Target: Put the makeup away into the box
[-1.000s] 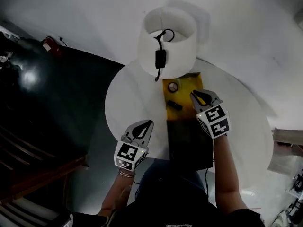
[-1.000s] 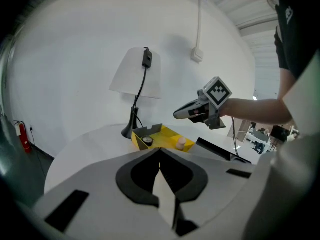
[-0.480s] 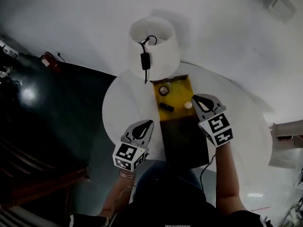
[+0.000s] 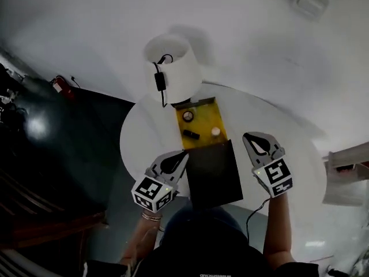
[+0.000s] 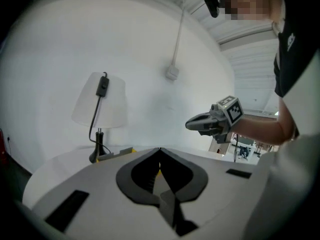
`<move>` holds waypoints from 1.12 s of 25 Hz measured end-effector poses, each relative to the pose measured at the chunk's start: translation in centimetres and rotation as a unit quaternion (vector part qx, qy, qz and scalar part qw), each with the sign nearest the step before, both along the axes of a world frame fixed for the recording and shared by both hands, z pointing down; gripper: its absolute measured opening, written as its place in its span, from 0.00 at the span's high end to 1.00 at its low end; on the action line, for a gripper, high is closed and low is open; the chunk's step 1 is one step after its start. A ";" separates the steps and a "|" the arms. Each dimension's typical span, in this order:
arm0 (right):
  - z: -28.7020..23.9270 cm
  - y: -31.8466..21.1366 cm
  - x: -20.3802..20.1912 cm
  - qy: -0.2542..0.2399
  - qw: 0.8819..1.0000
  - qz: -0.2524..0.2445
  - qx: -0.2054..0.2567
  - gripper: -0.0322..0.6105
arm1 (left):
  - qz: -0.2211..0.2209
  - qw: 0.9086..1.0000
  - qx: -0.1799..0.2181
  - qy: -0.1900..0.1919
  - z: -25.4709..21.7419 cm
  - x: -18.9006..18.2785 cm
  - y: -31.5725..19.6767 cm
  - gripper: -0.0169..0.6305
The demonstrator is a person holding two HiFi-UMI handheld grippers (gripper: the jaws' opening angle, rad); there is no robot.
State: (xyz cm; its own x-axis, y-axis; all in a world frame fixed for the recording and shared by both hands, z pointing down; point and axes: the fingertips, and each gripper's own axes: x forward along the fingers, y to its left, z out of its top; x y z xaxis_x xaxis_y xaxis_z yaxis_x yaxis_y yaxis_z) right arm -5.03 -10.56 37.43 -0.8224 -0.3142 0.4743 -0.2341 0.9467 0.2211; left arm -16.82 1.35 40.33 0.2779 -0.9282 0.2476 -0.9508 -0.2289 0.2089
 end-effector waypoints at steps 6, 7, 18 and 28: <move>-0.5 0.4 7.0 -0.012 0.999 0.044 -0.005 0.92 | 0.041 0.997 0.015 -0.063 -1.1 3.4 -0.2 0.95; -0.3 0.3 8.3 -0.015 0.998 0.056 -0.009 0.92 | 0.042 0.997 0.015 -0.070 -1.0 3.8 -0.3 0.95; 1.3 0.1 18.7 0.010 0.994 0.106 0.002 0.92 | 0.020 0.994 0.023 -0.101 -1.7 7.0 -0.6 0.95; -1.1 0.6 23.6 -0.030 0.988 0.153 -0.001 0.92 | 0.026 0.992 0.035 -0.119 -4.0 9.2 -1.2 0.95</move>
State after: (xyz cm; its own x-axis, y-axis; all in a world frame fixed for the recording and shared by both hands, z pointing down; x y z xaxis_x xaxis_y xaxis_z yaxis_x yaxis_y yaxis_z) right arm 18.60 -10.00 36.29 -0.7150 -0.5521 0.4290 -0.5224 0.8296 0.1970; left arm -7.58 0.20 36.32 0.2679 -0.9313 0.2469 -0.9576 -0.2855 -0.0377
